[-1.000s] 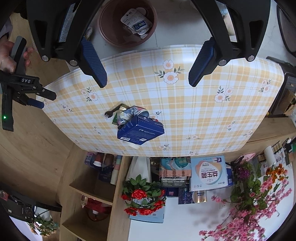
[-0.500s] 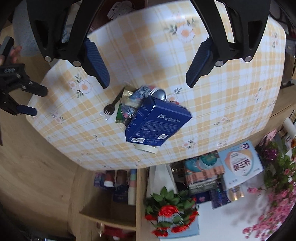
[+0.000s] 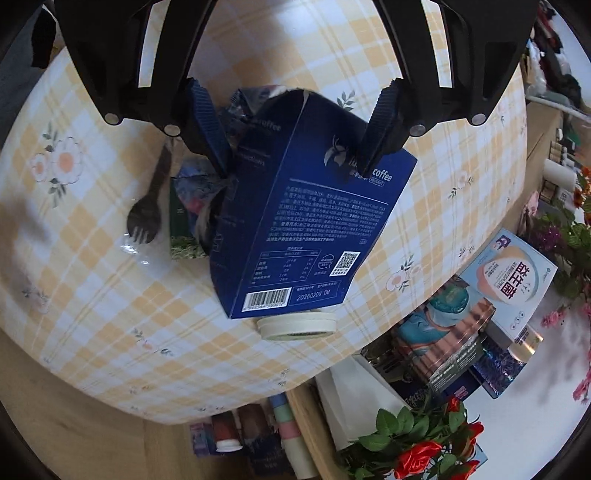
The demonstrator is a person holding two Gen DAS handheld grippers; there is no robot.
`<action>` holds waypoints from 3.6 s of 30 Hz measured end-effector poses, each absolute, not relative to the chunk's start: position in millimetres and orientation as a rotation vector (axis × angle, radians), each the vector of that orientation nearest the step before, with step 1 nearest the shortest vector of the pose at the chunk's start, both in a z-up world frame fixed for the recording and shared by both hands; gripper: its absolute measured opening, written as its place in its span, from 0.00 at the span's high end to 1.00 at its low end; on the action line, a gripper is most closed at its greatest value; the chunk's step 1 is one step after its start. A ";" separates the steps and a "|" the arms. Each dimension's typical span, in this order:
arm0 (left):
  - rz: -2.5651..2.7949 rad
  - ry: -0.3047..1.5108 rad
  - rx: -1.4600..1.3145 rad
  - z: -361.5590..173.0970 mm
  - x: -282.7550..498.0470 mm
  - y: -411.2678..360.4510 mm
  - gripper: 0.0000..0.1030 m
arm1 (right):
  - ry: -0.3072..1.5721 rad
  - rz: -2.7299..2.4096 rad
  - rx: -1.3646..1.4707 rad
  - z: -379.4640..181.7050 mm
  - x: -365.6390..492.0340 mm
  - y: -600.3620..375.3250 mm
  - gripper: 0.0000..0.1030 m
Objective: Collect trash
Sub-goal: 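Grasp the blue luckin coffee box with the left gripper, then grasp the clear plastic strip with the right gripper while the left holds the blue box, then carry the strip over the pink bin and open the right gripper while the left holds the box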
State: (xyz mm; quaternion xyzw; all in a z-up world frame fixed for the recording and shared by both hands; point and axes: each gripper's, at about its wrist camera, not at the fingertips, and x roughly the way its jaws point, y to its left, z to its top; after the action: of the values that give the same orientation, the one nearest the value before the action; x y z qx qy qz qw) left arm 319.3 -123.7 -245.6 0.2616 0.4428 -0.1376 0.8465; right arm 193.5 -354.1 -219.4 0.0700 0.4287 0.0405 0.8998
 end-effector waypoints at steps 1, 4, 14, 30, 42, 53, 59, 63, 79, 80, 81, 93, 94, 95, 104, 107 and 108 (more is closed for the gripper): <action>-0.279 0.945 0.539 -245.3 322.5 -123.4 0.33 | 0.887 0.082 0.148 -220.5 194.4 -356.2 0.05; -0.273 0.958 0.539 -245.7 328.3 -126.7 0.33 | 0.889 0.083 0.155 -223.4 194.7 -359.7 0.05; -0.321 0.870 0.509 -203.6 327.3 -115.9 0.71 | 0.887 0.083 0.150 -219.7 189.6 -362.7 0.05; -0.229 0.966 0.067 -169.1 310.8 34.3 0.83 | 0.913 0.197 0.064 -212.2 208.0 -303.8 0.07; -0.259 0.944 -0.098 -188.6 306.7 64.6 0.83 | 0.962 0.316 -0.077 -222.1 252.1 -230.4 0.46; -0.316 0.931 -0.182 -192.9 267.5 76.4 0.83 | 1.018 0.364 -0.193 -248.2 293.1 -160.4 0.70; -0.322 0.910 -0.200 -192.4 248.2 79.1 0.83 | 1.032 0.345 -0.214 -254.9 297.5 -152.7 0.83; -0.316 0.886 -0.213 -187.9 237.4 81.4 0.84 | 0.997 0.366 -0.214 -244.6 289.1 -152.4 0.86; -0.294 0.792 -0.222 -152.0 190.8 85.8 0.84 | 0.882 0.378 -0.150 -189.9 247.5 -162.2 0.86; -0.297 0.789 -0.223 -150.5 187.4 85.6 0.84 | 0.882 0.377 -0.150 -189.2 244.1 -163.0 0.86; -0.299 0.789 -0.224 -149.4 184.9 85.3 0.84 | 0.882 0.376 -0.150 -188.4 241.3 -163.6 0.86; -0.333 0.766 -0.223 -135.9 142.7 73.2 0.84 | 0.840 0.367 -0.142 -159.9 176.2 -185.7 0.86; -0.335 0.760 -0.224 -134.0 137.4 72.3 0.84 | 0.837 0.368 -0.142 -158.9 170.8 -186.6 0.86; -0.336 0.756 -0.225 -132.5 132.6 71.6 0.84 | 0.835 0.371 -0.141 -157.4 164.0 -187.7 0.86; -0.326 0.757 -0.235 -125.8 88.8 68.1 0.84 | 0.817 0.414 -0.103 -149.4 105.9 -205.1 0.86; -0.316 0.755 -0.240 -122.9 74.1 67.8 0.84 | 0.821 0.423 -0.090 -150.3 89.0 -213.6 0.86; -0.314 0.754 -0.238 -122.1 68.9 67.1 0.84 | 0.825 0.425 -0.086 -151.5 85.5 -215.2 0.86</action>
State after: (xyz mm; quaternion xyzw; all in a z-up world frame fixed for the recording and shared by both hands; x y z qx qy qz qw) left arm 68.9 67.1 -122.1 -0.1156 0.3659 -0.1521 0.9108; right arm 85.5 -215.2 -151.5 -0.0416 0.3976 0.2051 0.8934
